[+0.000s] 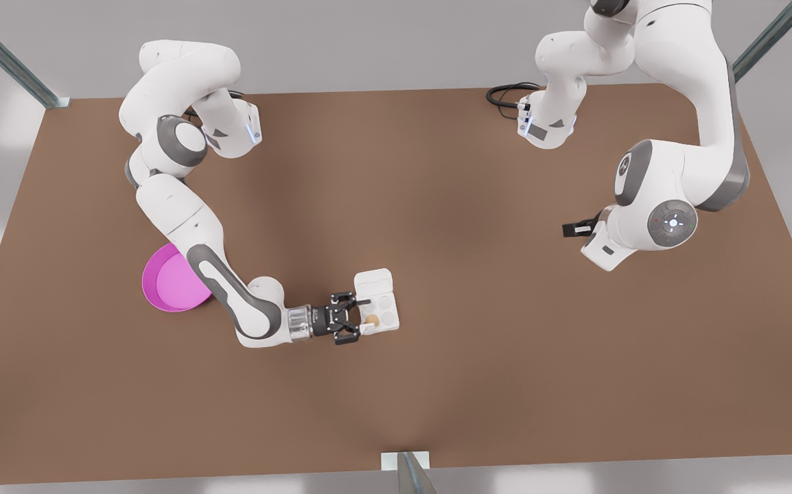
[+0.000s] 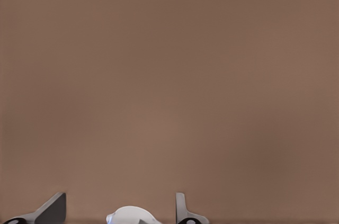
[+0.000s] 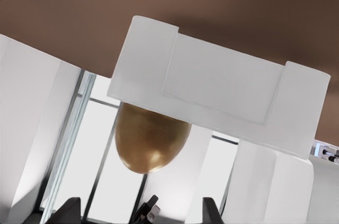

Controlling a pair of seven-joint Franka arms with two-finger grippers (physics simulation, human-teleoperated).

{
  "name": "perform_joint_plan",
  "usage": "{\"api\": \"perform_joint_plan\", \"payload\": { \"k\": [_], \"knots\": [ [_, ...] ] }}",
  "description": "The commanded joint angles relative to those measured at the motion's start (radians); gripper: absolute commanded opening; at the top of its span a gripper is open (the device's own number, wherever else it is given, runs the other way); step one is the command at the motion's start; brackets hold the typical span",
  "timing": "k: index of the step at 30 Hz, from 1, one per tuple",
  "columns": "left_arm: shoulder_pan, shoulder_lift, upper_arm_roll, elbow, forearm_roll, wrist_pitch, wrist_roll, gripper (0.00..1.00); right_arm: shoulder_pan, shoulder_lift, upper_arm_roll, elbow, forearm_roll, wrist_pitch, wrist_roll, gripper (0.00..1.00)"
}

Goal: Pack egg into the box and close the box lid

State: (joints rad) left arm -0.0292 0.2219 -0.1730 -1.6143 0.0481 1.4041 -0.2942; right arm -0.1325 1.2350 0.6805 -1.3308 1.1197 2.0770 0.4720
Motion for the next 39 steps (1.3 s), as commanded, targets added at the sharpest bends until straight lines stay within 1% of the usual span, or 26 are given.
{"api": "perform_joint_plan", "payload": {
  "k": [1, 5, 6, 7, 8, 9, 11, 13, 14, 15, 17, 18, 20, 21, 22, 23, 24, 26, 28, 29, 30, 31, 32, 34, 35, 39],
  "knots": [
    [0.000, -0.001, 0.000, 0.001, 0.004, -0.001, 0.000, 1.00, -0.003, -0.003, 0.001, 0.001, 0.002, -0.003, 0.013, 1.00],
    [0.000, -0.003, 0.000, 0.008, -0.001, -0.014, 0.000, 1.00, -0.016, -0.005, 0.001, 0.001, 0.003, -0.005, 0.013, 1.00],
    [0.000, -0.003, -0.020, 0.008, -0.004, -0.034, -0.005, 0.89, -0.022, -0.006, 0.001, 0.001, 0.003, -0.005, 0.013, 1.00],
    [0.000, -0.036, -0.057, 0.008, -0.010, -0.074, -0.005, 0.38, -0.030, -0.006, 0.001, -0.001, 0.003, -0.006, 0.013, 1.00],
    [0.000, -0.050, -0.129, 0.005, -0.013, -0.123, -0.005, 0.25, -0.036, -0.008, 0.001, -0.001, 0.003, -0.008, 0.013, 1.00],
    [0.000, -0.065, -0.172, -0.009, -0.020, -0.128, -0.016, 0.21, -0.036, -0.008, 0.001, -0.001, 0.002, -0.008, 0.013, 1.00],
    [-0.012, -0.041, -0.298, -0.030, -0.030, -0.097, -0.169, 0.21, -0.061, -0.011, 0.002, 0.007, -0.003, -0.008, 0.013, 1.00],
    [-0.012, -0.033, -0.379, -0.061, -0.044, -0.024, -0.281, 0.21, -0.111, -0.026, 0.001, 0.022, -0.047, -0.011, 0.011, 1.00],
    [-0.012, -0.035, -0.427, -0.091, -0.047, 0.027, -0.331, 0.21, -0.139, -0.026, 0.001, 0.028, -0.104, -0.034, 0.013, 1.00],
    [-0.009, -0.038, -0.476, -0.160, -0.053, 0.149, -0.405, 0.21, -0.165, -0.052, -0.001, 0.032, -0.205, -0.034, 0.019, 1.00],
    [-0.038, 0.002, -0.533, -0.202, -0.079, 0.381, -0.664, 0.21, -0.191, -0.150, 0.001, 0.111, -0.777, -0.037, 0.197, 1.00],
    [-0.072, 0.030, -0.534, -0.202, -0.079, 0.456, -0.766, 0.21, -0.213, -0.195, 0.001, 0.111, -0.987, -0.037, 0.185, 1.00],
    [-0.133, 0.077, -0.534, -0.202, -0.077, 0.572, -0.937, 0.21, -0.225, -0.380, 0.011, 0.096, -1.570, -0.098, 0.001, 1.00],
    [-0.149, 0.086, -0.533, -0.202, -0.077, 0.593, -0.971, 0.21, -0.231, -0.443, 0.002, 0.088, -1.654, -0.147, -0.139, 1.00],
    [-0.182, 0.120, -0.530, -0.196, -0.071, 0.631, -1.028, 0.21, -0.240, -0.512, -0.002, 0.076, -1.692, -0.170, -0.282, 1.00],
    [-0.219, 0.154, -0.510, -0.193, -0.068, 0.693, -1.079, 0.21, -0.256, -0.598, 0.001, 0.051, -1.715, -0.179, -0.319, 1.00],
    [-0.262, 0.186, -0.477, -0.185, -0.068, 0.737, -1.122, 0.21, -0.265, -0.715, 0.011, 0.024, -1.687, -0.264, -0.302, 1.00],
    [-0.396, 0.250, -0.349, -0.130, -0.068, 0.814, -1.264, 0.21, -0.263, -0.845, 0.008, 0.044, -1.516, -0.393, -0.300, 1.00],
    [-0.448, 0.349, -0.323, -0.029, -0.067, 0.825, -1.404, 0.21, -0.248, -0.907, 0.013, 0.047, -1.453, -0.521, -0.250, 1.00],
    [-0.491, 0.367, -0.275, 0.008, -0.068, 0.825, -1.465, 0.21, -0.225, -0.920, -0.005, 0.050, -1.436, -0.526, -0.240, 1.00],
    [-0.500, 0.390, -0.269, 0.040, -0.068, 0.837, -1.537, 0.21, -0.078, -0.997, -0.229, 0.038, -1.315, -0.525, -0.240, 1.00],
    [-0.499, 0.395, -0.266, 0.040, -0.067, 0.897, -1.580, 0.21, -0.019, -1.060, -0.334, -0.030, -1.259, -0.509, -0.236, 1.00],
    [-0.500, 0.404, -0.254, 0.040, -0.063, 0.908, -1.577, 0.21, -0.016, -1.126, -0.338, -0.105, -1.253, -0.470, -0.234, 1.00],
    [-0.497, 0.427, -0.243, 0.042, -0.014, 0.963, -1.576, 0.21, -0.016, -1.161, -0.343, -0.192, -1.221, -0.405, -0.234, 1.00],
    [-0.497, 0.430, -0.241, 0.042, -0.013, 0.970, -1.573, 0.21, -0.021, -1.123, -0.343, -0.180, -1.221, -0.405, -0.233, 1.00],
    [-0.489, 0.438, -0.241, 0.030, -0.010, 1.003, -1.531, 0.21, -0.029, -1.098, -0.343, -0.173, -1.212, -0.399, -0.233, 1.00]
  ]
}}
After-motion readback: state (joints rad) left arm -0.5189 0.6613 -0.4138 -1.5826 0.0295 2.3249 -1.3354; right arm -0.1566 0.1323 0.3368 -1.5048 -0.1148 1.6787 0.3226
